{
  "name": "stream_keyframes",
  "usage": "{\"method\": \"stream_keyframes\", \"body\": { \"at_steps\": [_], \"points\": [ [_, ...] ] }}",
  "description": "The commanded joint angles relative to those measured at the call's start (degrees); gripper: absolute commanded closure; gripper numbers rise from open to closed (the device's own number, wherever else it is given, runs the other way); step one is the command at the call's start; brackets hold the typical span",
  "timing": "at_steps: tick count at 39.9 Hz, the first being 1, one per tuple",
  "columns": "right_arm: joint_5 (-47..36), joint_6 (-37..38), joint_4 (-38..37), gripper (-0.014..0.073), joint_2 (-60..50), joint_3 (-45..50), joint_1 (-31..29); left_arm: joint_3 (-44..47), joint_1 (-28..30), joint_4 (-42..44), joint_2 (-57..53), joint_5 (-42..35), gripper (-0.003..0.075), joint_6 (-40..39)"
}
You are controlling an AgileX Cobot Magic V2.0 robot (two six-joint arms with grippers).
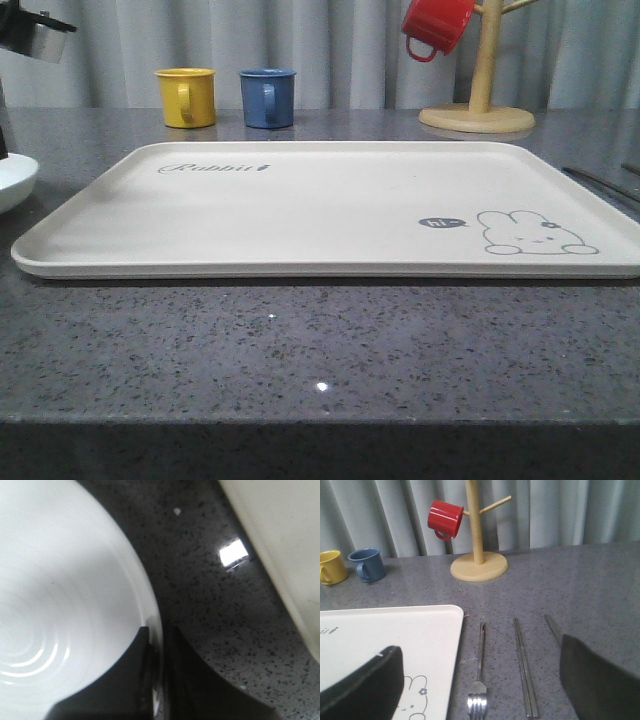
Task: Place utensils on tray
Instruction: 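Grasp the rim of the white plate with the left gripper, then lift the white plate and lower it onto the cream tray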
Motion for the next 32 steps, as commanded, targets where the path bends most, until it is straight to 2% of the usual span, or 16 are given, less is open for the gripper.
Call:
{"method": "stream_keyframes", "body": {
  "at_steps": [1, 7, 13, 23, 32],
  "points": [
    [-4.51, -0.39, 0.23, -0.0060, 1.08, -2.03, -0.30, -3.20, -0.35, 0.32, -4.09, 0.10, 0.0738, -0.49],
    [-4.51, -0.39, 0.23, -0.0060, 1.08, -2.03, -0.30, -8.62, -4.02, 5.29, -6.97, -0.76, 0.0738, -2.20],
    [-4.51, -0.39, 0.23, -0.0060, 1.08, -2.03, -0.30, -14.65, -10.71, 4.96, -7.25, -0.86, 0.0738, -2.20],
    [-4.51, -0.39, 0.23, -0.0060, 1.08, -2.03, -0.30, -21.39, -24.02, -0.45, -2.86, -1.87, 0.0738, -2.70],
    [-4.51, -0.39, 0.23, -0.0060, 1.08, -2.03, -0.30, -22.50, -28.24, -4.22, 3.62, -0.91, 0.0738, -2.70]
  ]
}}
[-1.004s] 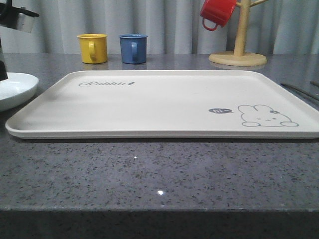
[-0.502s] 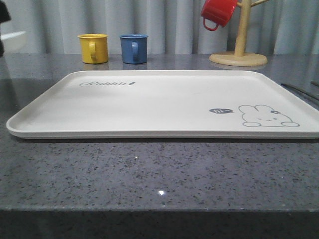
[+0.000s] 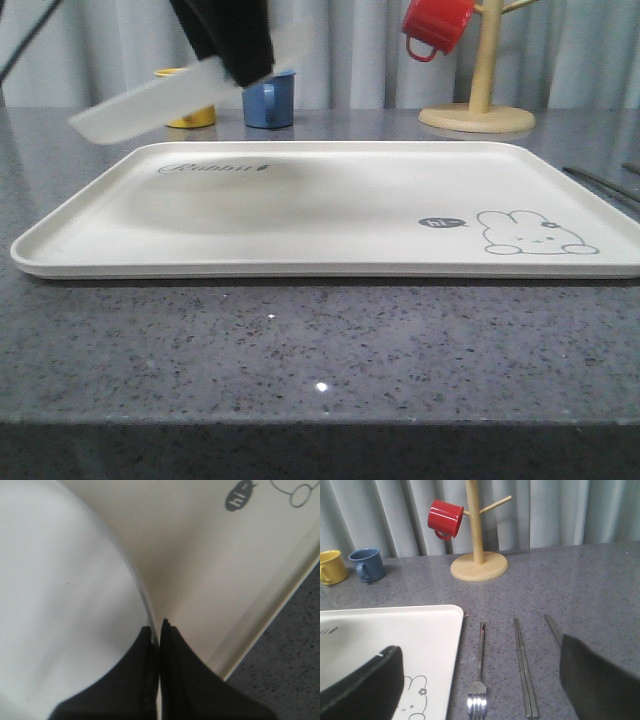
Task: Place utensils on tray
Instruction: 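Lift the white plate and lower it onto the cream tray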
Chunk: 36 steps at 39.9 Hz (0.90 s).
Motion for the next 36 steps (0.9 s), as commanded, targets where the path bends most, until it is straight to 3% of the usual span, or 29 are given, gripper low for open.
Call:
{"method": "stream_keyframes", "body": {
  "at_steps": [1, 16, 21, 25, 28, 36],
  "points": [
    [-4.51, -0.39, 0.23, -0.0060, 1.08, -2.03, -0.30, -1.95, -1.07, -1.14, 0.58, -0.43, 0.0738, -0.60],
    [-4.51, -0.39, 0.23, -0.0060, 1.08, -2.03, -0.30, -1.95, -1.07, -3.15, 5.85, 1.44, 0.0732, -0.60],
    [-4.51, -0.39, 0.23, -0.0060, 1.08, -2.03, -0.30, -1.95, -1.07, -3.15, 6.09, 1.71, 0.0624, -0.60],
    [-4.51, -0.39, 0.23, -0.0060, 1.08, -2.03, -0.30, -1.95, -1.07, -3.15, 6.09, 1.61, 0.0491, -0.60],
    [-4.51, -0.39, 0.23, -0.0060, 1.08, -2.03, -0.30, -2.18, -1.07, -3.15, 6.09, 1.61, 0.0450, -0.60],
    [-4.51, -0.39, 0.23, -0.0060, 1.08, -2.03, -0.30, -9.21, -1.07, -2.65, 5.75, 6.50, 0.0542, -0.60]
  ]
}}
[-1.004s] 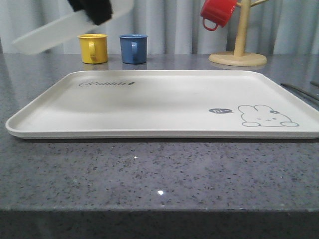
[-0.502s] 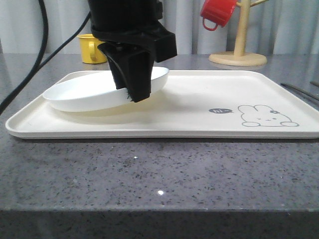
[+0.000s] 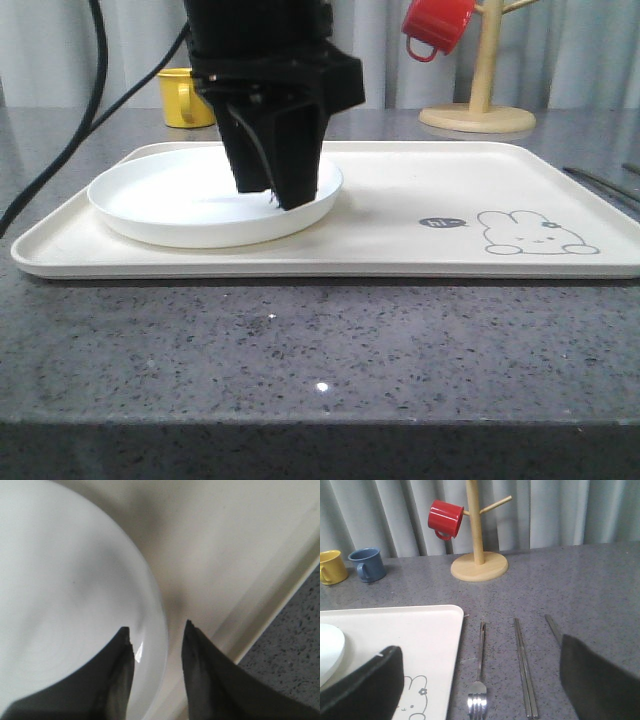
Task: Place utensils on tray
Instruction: 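Lift the white plate and lower it onto the cream tray, then release the plate and withdraw the left gripper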
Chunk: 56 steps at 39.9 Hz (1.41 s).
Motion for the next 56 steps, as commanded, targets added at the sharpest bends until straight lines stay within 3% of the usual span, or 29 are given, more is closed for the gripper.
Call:
{"method": "stream_keyframes", "body": {
  "at_steps": [1, 7, 17, 26, 34, 39, 47, 56],
  "points": [
    [-4.51, -0.39, 0.23, -0.0060, 1.08, -2.03, -0.30, -5.83, -0.31, 0.62, -2.99, 2.38, 0.0571, -0.60],
    [-4.51, -0.39, 0.23, -0.0060, 1.08, -2.03, -0.30, -9.64, 1.50, 4.36, -4.35, 3.76, 0.0741, -0.60],
    [-4.51, -0.39, 0.23, -0.0060, 1.08, -2.03, -0.30, -7.21, 10.58, 4.10, -11.09, 3.76, 0.0738, -2.26],
    [-4.51, -0.39, 0.23, -0.0060, 1.08, -2.03, -0.30, 3.13, 23.49, 3.76, -21.42, 2.83, 0.0738, -3.83],
    [-4.51, -0.39, 0.23, -0.0060, 1.08, -2.03, -0.30, 18.21, 34.36, -1.07, -33.49, -9.69, 0.0738, -3.92],
    [-4.51, -0.39, 0.23, -0.0060, 1.08, -2.03, -0.30, 29.45, 37.97, -1.22, -43.06, -20.32, 0.0738, -3.92],
    [-4.51, -0.39, 0.23, -0.0060, 1.08, -2.03, -0.30, 44.77, 38.72, -1.22, -58.06, -33.35, 0.0738, -3.92],
    [-4.51, -0.39, 0.23, -0.0060, 1.08, -2.03, -0.30, 59.08, 38.72, -1.22, -76.92, -41.47, 0.0738, -3.92]
  ]
}}
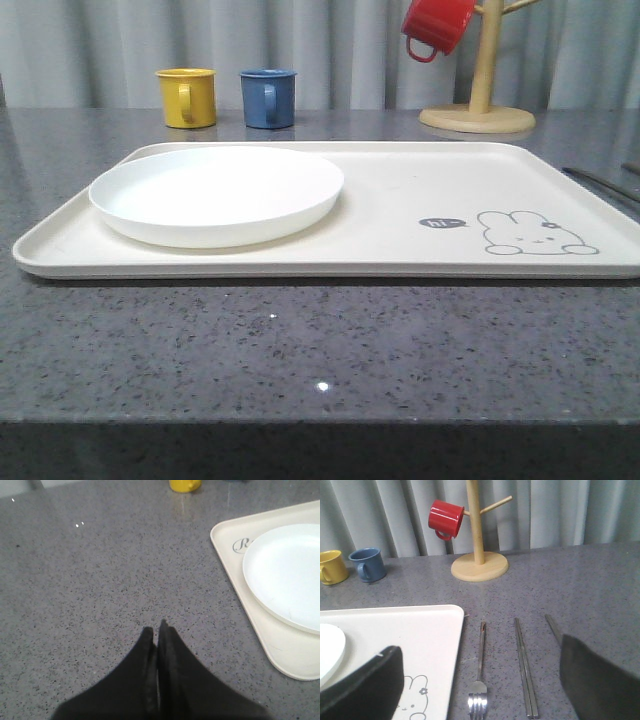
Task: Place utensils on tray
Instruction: 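Release the plate and withdraw the left gripper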
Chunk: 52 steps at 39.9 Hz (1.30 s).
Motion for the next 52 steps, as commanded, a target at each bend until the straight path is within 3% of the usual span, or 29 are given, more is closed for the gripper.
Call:
{"method": "stream_keyframes", "body": {
  "at_steps": [1, 9, 16, 52],
  "points": [
    [-4.51, -0.39, 0.23, -0.0060, 1.08, -2.03, -0.30, 3.82, 0.11, -0.64, -8.12, -7.71, 0.0738, -0.49],
    [-4.51, -0.39, 0.23, -0.0060, 1.08, -2.03, -0.30, 12.34, 0.11, -0.64, -22.52, -9.07, 0.0738, -0.49],
    [-4.51, -0.39, 0.23, -0.0060, 1.08, -2.03, -0.30, 14.46, 0.11, -0.64, -30.10, -12.46, 0.0738, -0.49],
    [-3.47, -0.64, -0.28, -0.0041, 2.26, -2.59, -0.23, 14.60, 0.11, -0.64, -30.75, -12.46, 0.0738, -0.49]
  ]
}}
